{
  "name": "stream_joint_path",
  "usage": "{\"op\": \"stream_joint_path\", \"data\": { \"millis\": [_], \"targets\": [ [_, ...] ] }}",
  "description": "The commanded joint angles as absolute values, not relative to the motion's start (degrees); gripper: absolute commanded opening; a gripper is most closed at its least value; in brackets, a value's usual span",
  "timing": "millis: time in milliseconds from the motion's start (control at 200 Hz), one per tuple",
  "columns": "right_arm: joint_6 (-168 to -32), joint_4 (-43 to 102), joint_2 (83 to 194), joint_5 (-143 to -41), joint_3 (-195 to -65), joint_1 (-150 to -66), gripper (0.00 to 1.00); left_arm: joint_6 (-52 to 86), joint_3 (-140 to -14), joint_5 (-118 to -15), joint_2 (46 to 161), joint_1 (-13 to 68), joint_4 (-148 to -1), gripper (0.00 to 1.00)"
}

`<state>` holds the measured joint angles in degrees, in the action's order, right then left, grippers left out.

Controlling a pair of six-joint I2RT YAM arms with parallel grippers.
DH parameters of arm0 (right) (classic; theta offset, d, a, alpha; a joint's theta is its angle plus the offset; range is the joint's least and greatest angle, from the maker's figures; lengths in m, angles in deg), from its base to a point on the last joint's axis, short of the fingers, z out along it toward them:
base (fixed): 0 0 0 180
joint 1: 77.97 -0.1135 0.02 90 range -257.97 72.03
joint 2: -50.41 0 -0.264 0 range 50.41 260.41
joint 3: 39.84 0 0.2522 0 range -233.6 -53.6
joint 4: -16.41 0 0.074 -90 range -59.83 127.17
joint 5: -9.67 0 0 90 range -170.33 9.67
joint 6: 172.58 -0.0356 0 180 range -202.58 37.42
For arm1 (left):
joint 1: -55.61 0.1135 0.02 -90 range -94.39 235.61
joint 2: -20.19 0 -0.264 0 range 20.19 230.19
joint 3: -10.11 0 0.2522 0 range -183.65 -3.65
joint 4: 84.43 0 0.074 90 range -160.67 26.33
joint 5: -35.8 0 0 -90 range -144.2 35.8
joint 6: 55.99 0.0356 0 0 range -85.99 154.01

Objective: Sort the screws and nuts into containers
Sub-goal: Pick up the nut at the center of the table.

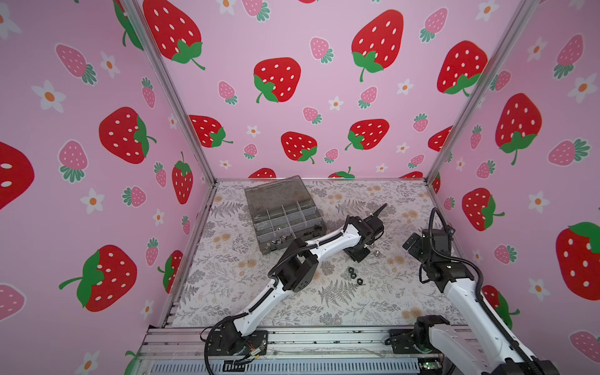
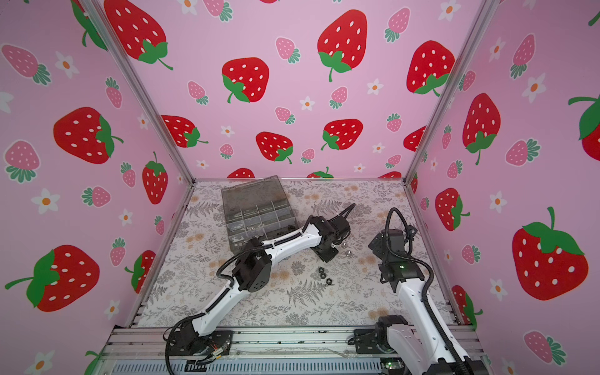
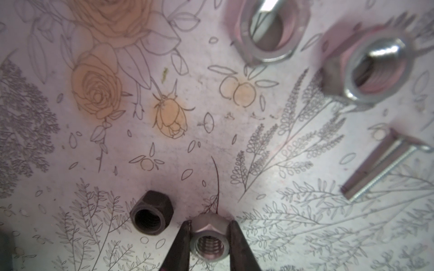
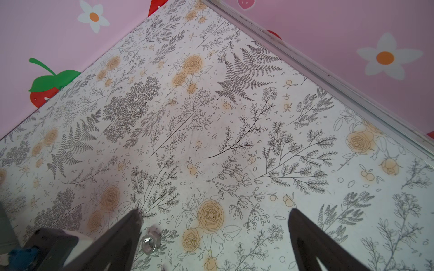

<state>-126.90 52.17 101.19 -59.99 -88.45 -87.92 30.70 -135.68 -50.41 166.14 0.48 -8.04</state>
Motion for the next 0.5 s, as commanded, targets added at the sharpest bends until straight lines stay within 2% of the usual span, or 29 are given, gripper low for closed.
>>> {"op": "stream_joint_path", "data": {
  "millis": [0,200,495],
  "targets": [
    [-127.9,53.0,100.2,-59.1,-87.7,-87.6,1.0,30.4,-131.2,-52.8,168.6,0.1,-3.2,0.02],
    [-127.7,52.9,99.8,-59.1,-87.7,-87.6,1.0,28.7,-125.2,-51.3,159.6,0.7,-6.5,0.0],
    [-127.5,52.0,100.1,-60.1,-87.7,-87.6,1.0,24.7,-109.4,-47.4,142.9,4.9,-13.7,0.0]
  ]
}}
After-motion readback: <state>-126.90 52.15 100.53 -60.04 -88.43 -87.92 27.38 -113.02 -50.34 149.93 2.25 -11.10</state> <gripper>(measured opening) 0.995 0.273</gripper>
